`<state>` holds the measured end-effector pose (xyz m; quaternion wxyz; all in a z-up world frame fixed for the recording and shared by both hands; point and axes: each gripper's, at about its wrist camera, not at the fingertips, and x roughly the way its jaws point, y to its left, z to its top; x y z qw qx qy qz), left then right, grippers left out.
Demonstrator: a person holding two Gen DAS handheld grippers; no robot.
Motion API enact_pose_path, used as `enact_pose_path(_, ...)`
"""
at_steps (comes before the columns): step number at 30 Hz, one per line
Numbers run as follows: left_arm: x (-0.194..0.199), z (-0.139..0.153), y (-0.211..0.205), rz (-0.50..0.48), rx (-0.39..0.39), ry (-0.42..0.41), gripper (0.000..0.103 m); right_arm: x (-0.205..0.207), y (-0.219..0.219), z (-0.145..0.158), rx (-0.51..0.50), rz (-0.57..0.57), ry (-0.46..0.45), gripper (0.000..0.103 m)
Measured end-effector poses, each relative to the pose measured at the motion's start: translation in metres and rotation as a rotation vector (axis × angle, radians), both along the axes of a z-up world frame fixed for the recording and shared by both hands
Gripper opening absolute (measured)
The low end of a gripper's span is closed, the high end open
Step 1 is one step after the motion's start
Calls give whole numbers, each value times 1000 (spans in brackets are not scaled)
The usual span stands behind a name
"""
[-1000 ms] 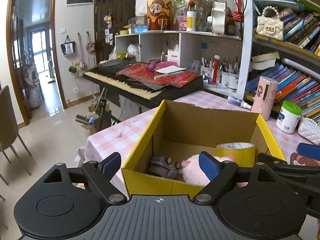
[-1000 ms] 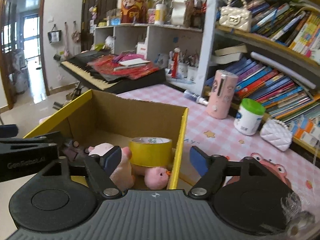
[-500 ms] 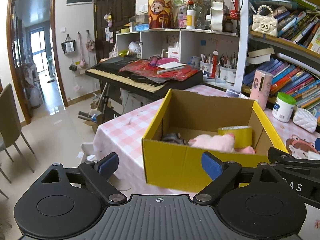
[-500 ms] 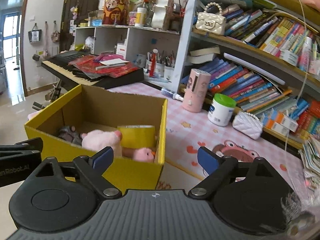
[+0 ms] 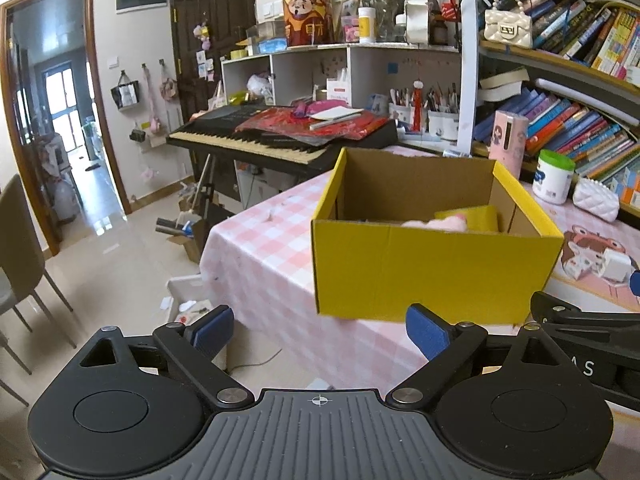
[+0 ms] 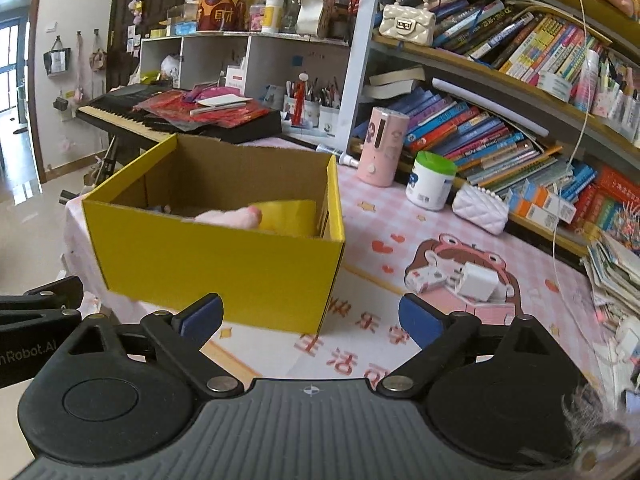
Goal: Organize objects
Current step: 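Withdraw both tools from the box toward the white charger and small box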
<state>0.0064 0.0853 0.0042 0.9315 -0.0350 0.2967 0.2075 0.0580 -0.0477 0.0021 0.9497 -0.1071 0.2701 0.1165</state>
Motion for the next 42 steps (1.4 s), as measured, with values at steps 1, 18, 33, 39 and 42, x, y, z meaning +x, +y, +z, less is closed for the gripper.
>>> enact_pose_path(1,-3,-1,1,-3,0,4,95,-4,0,-1,1,-3,4,95)
enact_pose_path(18,-23,-14,-10,-86,-4,55,95,-36,-14,-17,2,-88,56,95)
enact_pose_path(33,9,-18,-57,-240,-2,71,95,-29,-65,-22,0,-245,71,96)
enact_pose_path(39,28,-18,-84,-278,-8,79,95,-16,-93,-22,-3,-288,78,95)
enact_pose_path(42,38,-18,-101,-297,-6,81,95,-8,-110,-22,-1,-309,84,96)
